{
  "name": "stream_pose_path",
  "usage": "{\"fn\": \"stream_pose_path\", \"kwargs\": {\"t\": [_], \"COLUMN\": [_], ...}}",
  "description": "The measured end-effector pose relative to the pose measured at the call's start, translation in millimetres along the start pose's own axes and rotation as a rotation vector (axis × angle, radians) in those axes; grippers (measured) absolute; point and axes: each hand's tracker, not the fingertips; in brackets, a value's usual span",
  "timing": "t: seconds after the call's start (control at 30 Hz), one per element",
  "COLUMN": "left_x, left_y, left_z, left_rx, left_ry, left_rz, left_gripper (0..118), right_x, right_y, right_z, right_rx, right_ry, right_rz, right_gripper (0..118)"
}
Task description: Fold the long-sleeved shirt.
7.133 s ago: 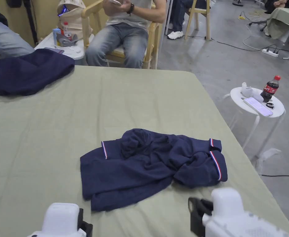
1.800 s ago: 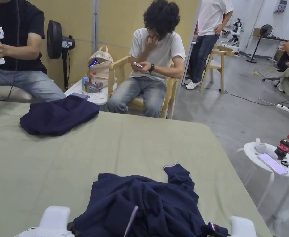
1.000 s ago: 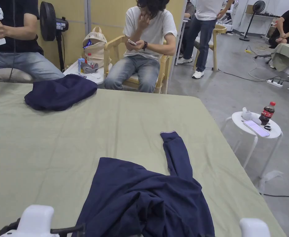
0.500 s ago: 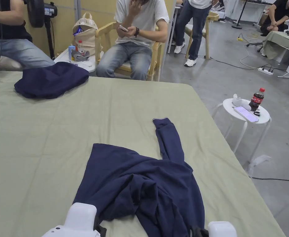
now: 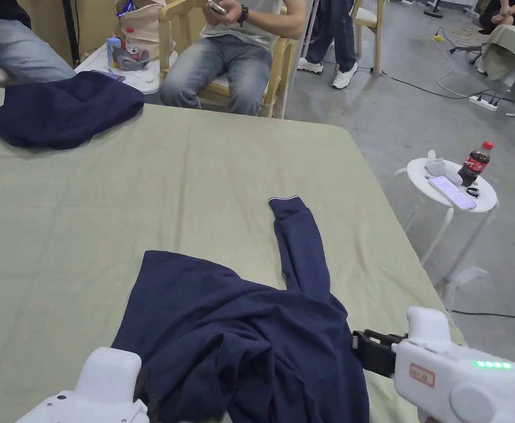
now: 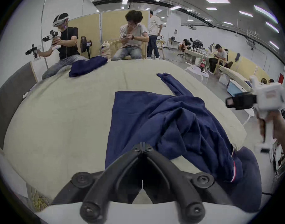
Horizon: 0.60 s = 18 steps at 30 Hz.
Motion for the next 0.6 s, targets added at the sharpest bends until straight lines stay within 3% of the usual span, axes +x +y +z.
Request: {"fn": "stream_pose_path", "kwargs": {"t": [0.03, 0.23, 0.33, 0.4, 0.43, 0.47, 0.5, 0.53, 0.57, 0.6], "left_x": [-2.3, -14.1, -20.5, -24.5, -26.1, -28.1, -30.6, -32.3, -33.8, -35.0], "left_y": [2.0, 6.6, 7.2, 6.1, 5.1, 3.9, 2.0, 0.4, -0.4, -0.8], "left_z": [-3.3, -17.3, -22.2, -26.1, -29.0, -32.2, -35.3, -38.1, -41.9, -45.7], "left_rx": [-0.004, -0.032, -0.045, -0.052, -0.056, -0.066, -0.077, -0.083, -0.095, -0.106], "left_ry": [0.003, 0.017, 0.02, 0.027, 0.03, 0.027, 0.016, 0.016, 0.018, 0.021], "left_rz": [0.008, 0.013, 0.04, 0.043, 0.044, 0.053, 0.075, 0.086, 0.09, 0.092], "left_gripper": [0, 0, 0, 0, 0, 0, 0, 0, 0, 0], "right_x": [11.1, 29.7, 20.3, 13.1, 6.3, -1.5, -9.3, -12.4, -14.8, -7.2], "right_y": [11.0, 33.7, 32.4, 28.4, 29.5, 30.2, 29.3, 29.3, 29.5, 34.5], "right_z": [-21.6, -97.1, -121.0, -132.2, -132.8, -131.7, -128.0, -122.6, -117.3, -117.4], "right_rx": [-0.052, -0.201, -0.29, -0.321, -0.347, -0.341, -0.307, -0.284, -0.274, -0.25], "right_ry": [0.012, 0.051, 0.005, 0.034, 0.076, 0.061, -0.054, -0.01, 0.017, -0.03], "right_rz": [0.006, 0.085, 0.139, 0.149, 0.15, 0.162, 0.234, 0.226, 0.226, 0.266], "right_gripper": [118, 111, 111, 107, 97, 75, 68, 51, 7, 5]}}
